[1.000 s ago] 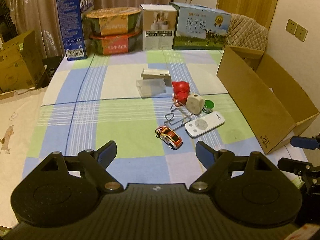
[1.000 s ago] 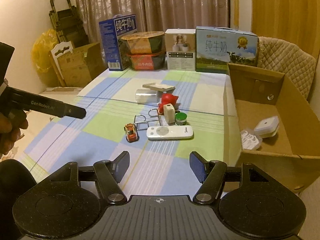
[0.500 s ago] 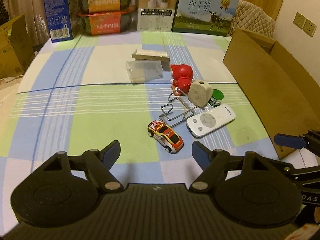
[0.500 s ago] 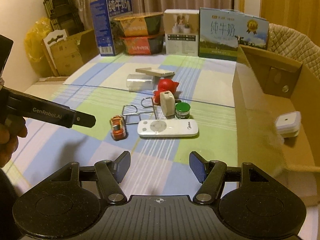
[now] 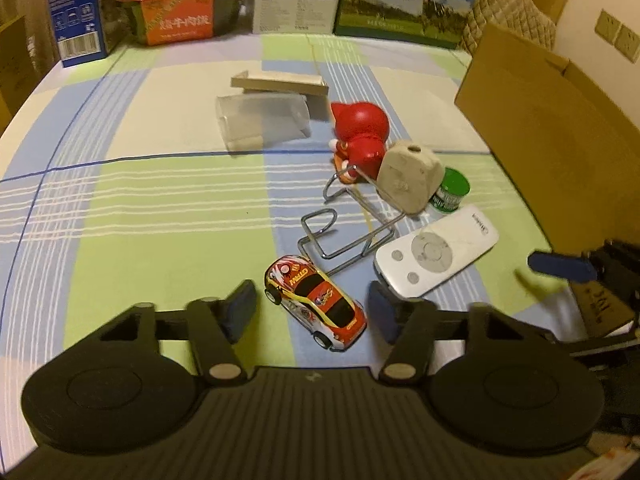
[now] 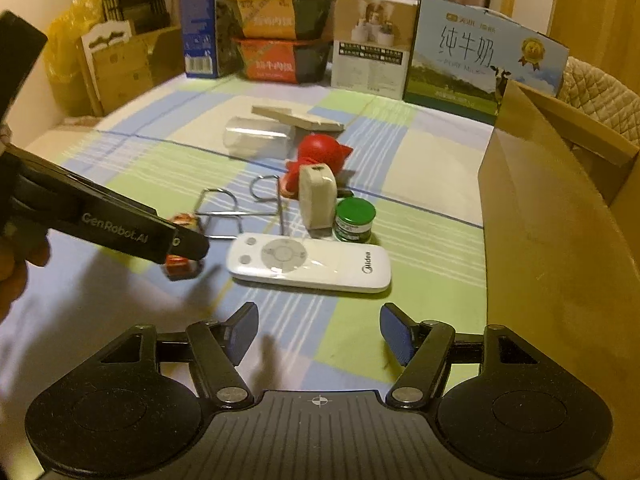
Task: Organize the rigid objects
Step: 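Grasp the red-and-yellow toy car with the left tool while the right tool grasps the white remote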
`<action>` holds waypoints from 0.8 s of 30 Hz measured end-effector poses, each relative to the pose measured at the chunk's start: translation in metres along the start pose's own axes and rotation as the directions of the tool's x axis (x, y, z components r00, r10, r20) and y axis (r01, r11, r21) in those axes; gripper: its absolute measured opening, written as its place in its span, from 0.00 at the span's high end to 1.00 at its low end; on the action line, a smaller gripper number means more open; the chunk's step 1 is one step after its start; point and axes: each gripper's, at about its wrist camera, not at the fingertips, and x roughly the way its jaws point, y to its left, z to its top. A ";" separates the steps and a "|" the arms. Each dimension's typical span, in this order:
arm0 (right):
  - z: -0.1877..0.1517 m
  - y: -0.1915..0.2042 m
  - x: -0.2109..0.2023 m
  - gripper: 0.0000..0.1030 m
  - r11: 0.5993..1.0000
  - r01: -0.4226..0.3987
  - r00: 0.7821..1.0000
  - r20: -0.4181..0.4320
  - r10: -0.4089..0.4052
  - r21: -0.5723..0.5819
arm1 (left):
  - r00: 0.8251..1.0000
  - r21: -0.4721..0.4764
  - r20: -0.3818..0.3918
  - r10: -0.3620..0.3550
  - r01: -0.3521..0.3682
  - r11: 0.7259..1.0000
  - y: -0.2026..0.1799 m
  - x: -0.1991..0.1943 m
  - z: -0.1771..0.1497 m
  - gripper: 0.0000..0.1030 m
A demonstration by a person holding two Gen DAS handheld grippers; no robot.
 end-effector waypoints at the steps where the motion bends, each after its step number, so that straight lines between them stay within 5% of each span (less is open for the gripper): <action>1: 0.000 0.000 0.004 0.30 1.000 0.007 1.000 -0.008 -0.007 -0.002 | 1.000 0.008 0.002 -0.002 0.002 1.000 0.000 0.001 0.000 0.55; 6: 0.002 0.004 0.022 0.21 0.996 0.072 0.997 -0.023 -0.073 -0.043 | 1.000 0.029 0.009 -0.010 0.010 1.000 0.006 -0.003 -0.001 0.73; 12: 0.010 0.004 0.039 0.10 0.992 0.096 0.995 0.009 -0.095 -0.076 | 0.999 0.003 0.012 -0.031 0.031 1.000 0.018 -0.007 -0.003 0.76; 17: 0.020 0.003 0.052 0.06 0.991 0.077 0.997 0.026 -0.075 -0.105 | 0.999 -0.012 0.012 -0.044 0.044 0.999 0.021 -0.009 -0.003 0.76; 24: 0.028 -0.008 0.062 0.06 0.998 -0.051 0.999 -0.023 0.050 -0.037 | 0.998 -0.013 0.014 -0.058 0.058 0.998 0.024 -0.011 -0.005 0.76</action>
